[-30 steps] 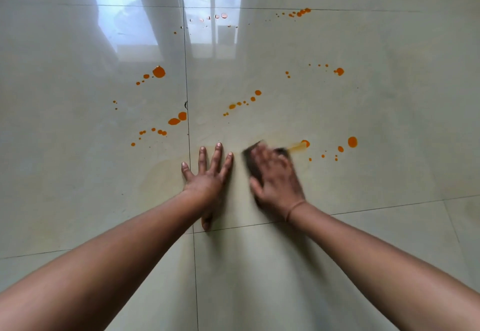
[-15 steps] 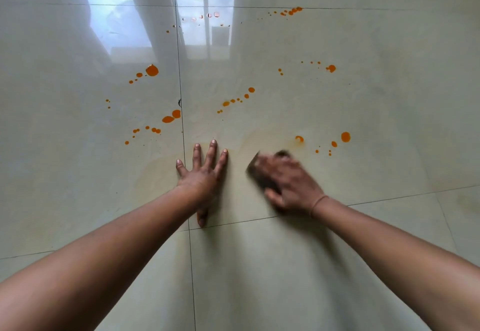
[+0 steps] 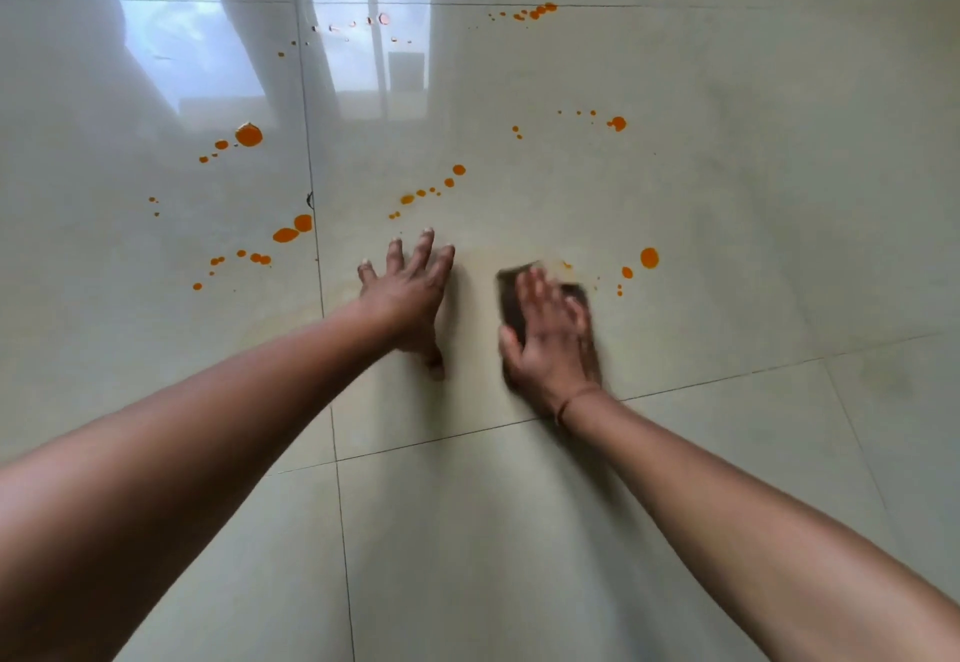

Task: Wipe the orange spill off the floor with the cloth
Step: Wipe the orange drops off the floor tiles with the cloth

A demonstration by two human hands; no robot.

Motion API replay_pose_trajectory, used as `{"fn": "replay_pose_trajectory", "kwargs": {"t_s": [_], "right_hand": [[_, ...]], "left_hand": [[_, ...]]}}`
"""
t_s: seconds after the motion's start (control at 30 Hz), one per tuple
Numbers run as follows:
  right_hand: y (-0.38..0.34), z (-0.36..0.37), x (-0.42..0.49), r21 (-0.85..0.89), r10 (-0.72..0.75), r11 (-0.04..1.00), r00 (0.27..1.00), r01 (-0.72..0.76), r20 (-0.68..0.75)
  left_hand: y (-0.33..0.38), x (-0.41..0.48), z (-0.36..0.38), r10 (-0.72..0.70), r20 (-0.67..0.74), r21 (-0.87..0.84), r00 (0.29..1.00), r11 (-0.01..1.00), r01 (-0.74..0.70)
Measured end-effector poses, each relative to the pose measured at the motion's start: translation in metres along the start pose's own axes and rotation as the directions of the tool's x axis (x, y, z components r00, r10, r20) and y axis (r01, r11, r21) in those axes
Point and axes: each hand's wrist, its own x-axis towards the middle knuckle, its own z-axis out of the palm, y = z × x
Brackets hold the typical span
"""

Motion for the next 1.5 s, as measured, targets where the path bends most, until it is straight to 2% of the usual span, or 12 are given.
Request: {"fn": "replay_pose_trajectory", "kwargs": {"t_s": [0.1, 0.27, 0.33, 0.47, 0.53, 0.7, 0.9, 1.07, 1.17, 1.27, 1.43, 1.5], "right_hand": [[0.024, -0.003, -0.059, -0.06, -0.231, 0.969, 0.968, 0.238, 0.101], [0.048, -0.014, 0.02, -0.007, 0.206, 0.978, 0.978, -0.206, -0.009], [0.027, -0.011, 0.047, 0.02, 0.242, 0.97, 0.97, -0.241, -0.016], [0.013, -0.001, -0.021, -0.04, -0.187, 0.981, 0.979, 0.191, 0.078], [0.043, -0.006, -0.043, -0.051, -0.243, 0.968, 0.967, 0.247, 0.082], [0.044, -0.014, 0.043, 0.042, 0.219, 0.975, 0.975, -0.217, -0.046], [0.041, -0.009, -0.041, -0.034, -0.232, 0.971, 0.968, 0.237, 0.098], [0.055, -0.019, 0.036, -0.009, 0.172, 0.985, 0.985, -0.172, 0.002], [0.015, -0.011, 0.036, -0.032, 0.023, 0.999, 0.998, -0.021, 0.06], [0.049, -0.012, -0.023, -0.057, -0.149, 0.986, 0.984, 0.155, 0.093], [0.103, -0.023, 0.016, -0.041, 0.198, 0.979, 0.98, -0.199, -0.017], [0.095, -0.021, 0.022, -0.042, 0.186, 0.981, 0.981, -0.188, -0.052]], "left_hand": [[0.019, 0.01, -0.005, 0.002, 0.103, -0.013, 0.995, 1.0, 0.0], [0.034, 0.016, -0.001, -0.063, 0.156, 0.013, 0.986, 0.998, 0.062], [0.035, 0.02, -0.001, -0.07, 0.161, -0.004, 0.984, 0.997, 0.071], [0.029, 0.016, -0.001, -0.044, 0.144, -0.045, 0.989, 0.998, 0.051], [0.028, 0.014, -0.002, -0.042, 0.139, -0.055, 0.989, 0.997, 0.05], [0.031, 0.019, 0.001, -0.049, 0.131, -0.05, 0.99, 0.997, 0.056], [0.029, 0.015, -0.003, -0.052, 0.089, 0.028, 0.995, 0.998, 0.05], [0.032, 0.022, 0.004, -0.036, -0.029, 0.161, 0.999, 0.986, 0.04], [0.032, 0.021, 0.001, -0.022, -0.02, 0.207, 1.0, 0.978, 0.026], [0.042, 0.017, -0.001, 0.076, -0.041, 0.3, 0.996, 0.952, -0.06], [0.071, 0.042, -0.011, 0.1, 0.052, 0.162, 0.994, 0.981, -0.107], [0.084, 0.055, -0.019, 0.068, 0.096, 0.033, 0.993, 0.997, -0.071]]}}
